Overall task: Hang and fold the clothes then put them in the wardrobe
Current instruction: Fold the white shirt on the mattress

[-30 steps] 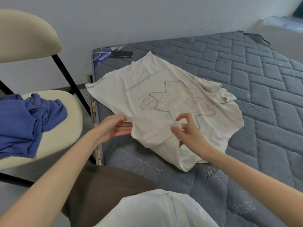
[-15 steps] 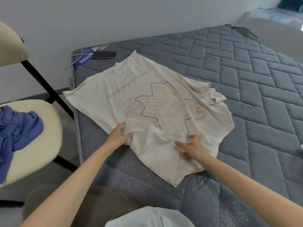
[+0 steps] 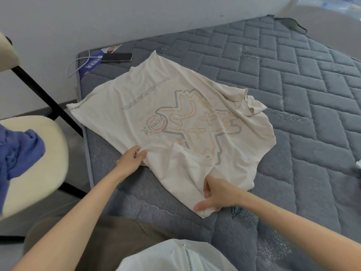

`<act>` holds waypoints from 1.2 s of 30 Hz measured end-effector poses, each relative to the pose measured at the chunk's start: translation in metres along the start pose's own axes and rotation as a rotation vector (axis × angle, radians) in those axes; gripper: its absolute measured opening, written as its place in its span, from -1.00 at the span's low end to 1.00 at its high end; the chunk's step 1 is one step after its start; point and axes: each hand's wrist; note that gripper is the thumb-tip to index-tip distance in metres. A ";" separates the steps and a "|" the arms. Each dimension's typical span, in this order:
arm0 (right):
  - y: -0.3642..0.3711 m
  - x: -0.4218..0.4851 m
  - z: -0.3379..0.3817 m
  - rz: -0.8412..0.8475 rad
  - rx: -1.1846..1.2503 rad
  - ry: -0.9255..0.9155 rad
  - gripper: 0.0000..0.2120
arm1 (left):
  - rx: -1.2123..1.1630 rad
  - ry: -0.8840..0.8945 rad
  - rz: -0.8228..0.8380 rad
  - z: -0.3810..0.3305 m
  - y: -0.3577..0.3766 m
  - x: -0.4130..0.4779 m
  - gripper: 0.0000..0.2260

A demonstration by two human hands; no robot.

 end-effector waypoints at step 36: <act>0.040 -0.032 -0.003 -0.228 0.876 0.228 -0.93 | -0.172 0.074 -0.006 0.012 -0.014 -0.012 -0.87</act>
Point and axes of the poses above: each hand's wrist, its own x-axis towards the middle knuckle, its own y-axis out of the palm, z = x × y, and after that the axes turned 5 degrees about -z, right-handed
